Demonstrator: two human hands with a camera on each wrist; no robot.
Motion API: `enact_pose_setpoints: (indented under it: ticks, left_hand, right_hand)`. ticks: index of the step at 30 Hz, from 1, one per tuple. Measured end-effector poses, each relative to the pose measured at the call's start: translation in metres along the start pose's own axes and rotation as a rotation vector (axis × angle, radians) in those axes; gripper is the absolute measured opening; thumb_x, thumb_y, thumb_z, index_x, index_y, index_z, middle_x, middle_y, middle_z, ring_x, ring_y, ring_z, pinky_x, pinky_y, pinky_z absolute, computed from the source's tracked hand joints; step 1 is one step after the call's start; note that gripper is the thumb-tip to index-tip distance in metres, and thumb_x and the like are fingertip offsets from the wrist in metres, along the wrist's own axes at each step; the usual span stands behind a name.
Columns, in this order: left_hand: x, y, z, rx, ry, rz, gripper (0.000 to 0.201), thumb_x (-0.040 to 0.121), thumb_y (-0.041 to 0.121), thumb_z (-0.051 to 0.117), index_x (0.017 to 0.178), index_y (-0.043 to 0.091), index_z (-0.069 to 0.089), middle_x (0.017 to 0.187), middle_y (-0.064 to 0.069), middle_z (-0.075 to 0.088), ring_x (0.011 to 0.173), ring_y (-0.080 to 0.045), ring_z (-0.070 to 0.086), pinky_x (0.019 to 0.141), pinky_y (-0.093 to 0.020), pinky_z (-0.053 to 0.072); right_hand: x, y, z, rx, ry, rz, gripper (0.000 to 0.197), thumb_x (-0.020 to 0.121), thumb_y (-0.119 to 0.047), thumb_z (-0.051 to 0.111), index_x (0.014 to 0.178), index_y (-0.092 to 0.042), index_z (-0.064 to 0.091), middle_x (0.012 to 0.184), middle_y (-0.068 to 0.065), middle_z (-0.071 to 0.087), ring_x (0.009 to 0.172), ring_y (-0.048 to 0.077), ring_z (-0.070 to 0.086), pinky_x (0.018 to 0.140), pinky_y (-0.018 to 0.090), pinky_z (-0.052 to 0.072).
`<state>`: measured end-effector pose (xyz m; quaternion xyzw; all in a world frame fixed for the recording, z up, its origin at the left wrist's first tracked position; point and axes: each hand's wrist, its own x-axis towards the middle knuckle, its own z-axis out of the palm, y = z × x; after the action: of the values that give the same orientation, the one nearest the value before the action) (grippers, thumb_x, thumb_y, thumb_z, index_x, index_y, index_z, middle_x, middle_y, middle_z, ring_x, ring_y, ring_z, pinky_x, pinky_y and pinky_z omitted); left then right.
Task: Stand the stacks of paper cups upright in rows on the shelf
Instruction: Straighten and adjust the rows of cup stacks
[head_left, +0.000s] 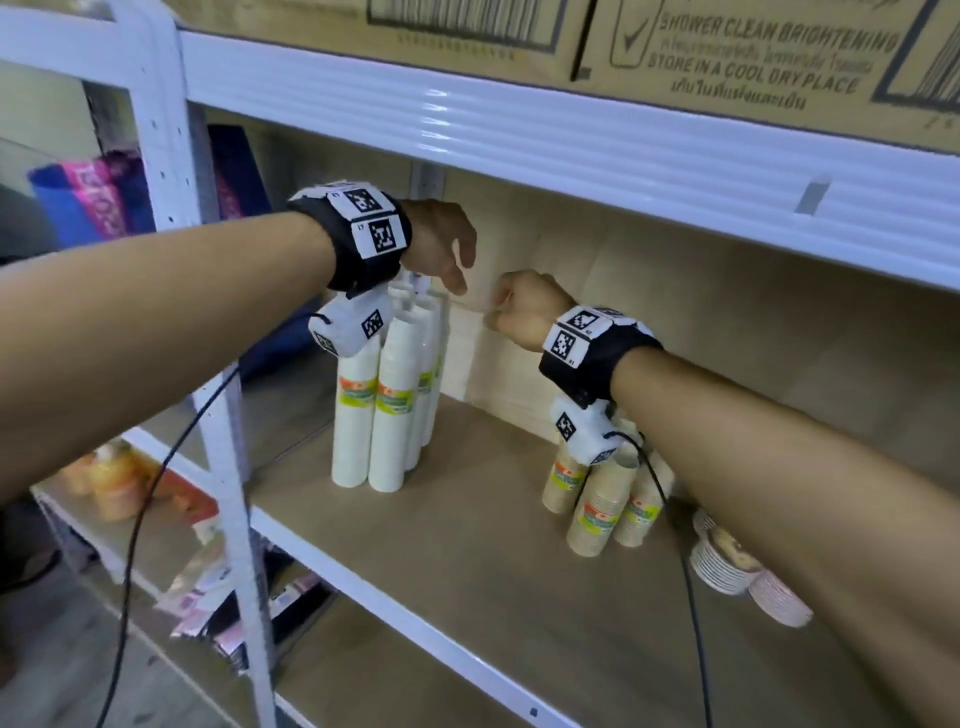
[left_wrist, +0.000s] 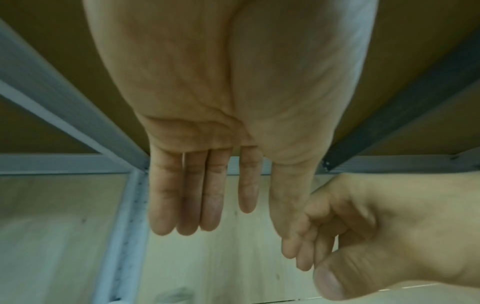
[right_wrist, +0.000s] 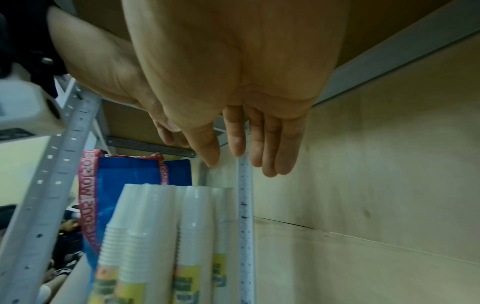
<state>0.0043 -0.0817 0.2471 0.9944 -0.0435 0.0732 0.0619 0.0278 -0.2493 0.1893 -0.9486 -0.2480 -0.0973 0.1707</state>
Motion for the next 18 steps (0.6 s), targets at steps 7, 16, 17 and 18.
enact_pose_setpoints:
  ticks: [7, 16, 17, 18]
  left_hand:
    - [-0.021, -0.063, 0.004, -0.012, -0.011, -0.122, 0.032, 0.081, 0.031, 0.078, 0.11, 0.023, 0.065, 0.103, 0.005, 0.049, 0.097, -0.016, 0.05, 0.076, -0.028, 0.042]
    - [-0.033, -0.09, 0.033, -0.102, -0.125, -0.176, 0.037, 0.084, 0.03, 0.075, 0.118, 0.023, 0.062, 0.111, -0.001, 0.055, 0.083, -0.018, 0.062, 0.057, -0.023, 0.05]
    - [-0.033, -0.09, 0.037, -0.124, -0.126, -0.173, 0.038, 0.084, 0.029, 0.075, 0.119, 0.022, 0.062, 0.112, -0.002, 0.056, 0.083, -0.018, 0.063, 0.056, -0.023, 0.051]
    - [-0.033, -0.09, 0.041, -0.14, -0.131, -0.169, 0.039, 0.084, 0.029, 0.076, 0.119, 0.022, 0.061, 0.113, -0.002, 0.056, 0.084, -0.019, 0.064, 0.058, -0.024, 0.052]
  right_hand:
    - [0.015, -0.062, 0.026, 0.06, -0.015, -0.092, 0.029, 0.085, -0.038, 0.066, 0.101, -0.014, 0.065, 0.104, 0.007, 0.066, 0.091, 0.028, 0.064, 0.081, 0.035, 0.055]
    - [0.022, -0.083, 0.052, 0.074, -0.058, -0.051, 0.04, 0.081, -0.04, 0.069, 0.113, -0.017, 0.062, 0.102, 0.004, 0.063, 0.086, 0.025, 0.061, 0.066, 0.028, 0.043]
    - [0.023, -0.083, 0.054, 0.074, -0.067, -0.05, 0.04, 0.081, -0.041, 0.07, 0.112, -0.016, 0.062, 0.104, 0.005, 0.064, 0.088, 0.026, 0.061, 0.067, 0.028, 0.044]
    - [0.024, -0.083, 0.055, 0.077, -0.076, -0.046, 0.041, 0.08, -0.042, 0.071, 0.11, -0.015, 0.062, 0.105, 0.006, 0.064, 0.091, 0.027, 0.062, 0.068, 0.029, 0.045]
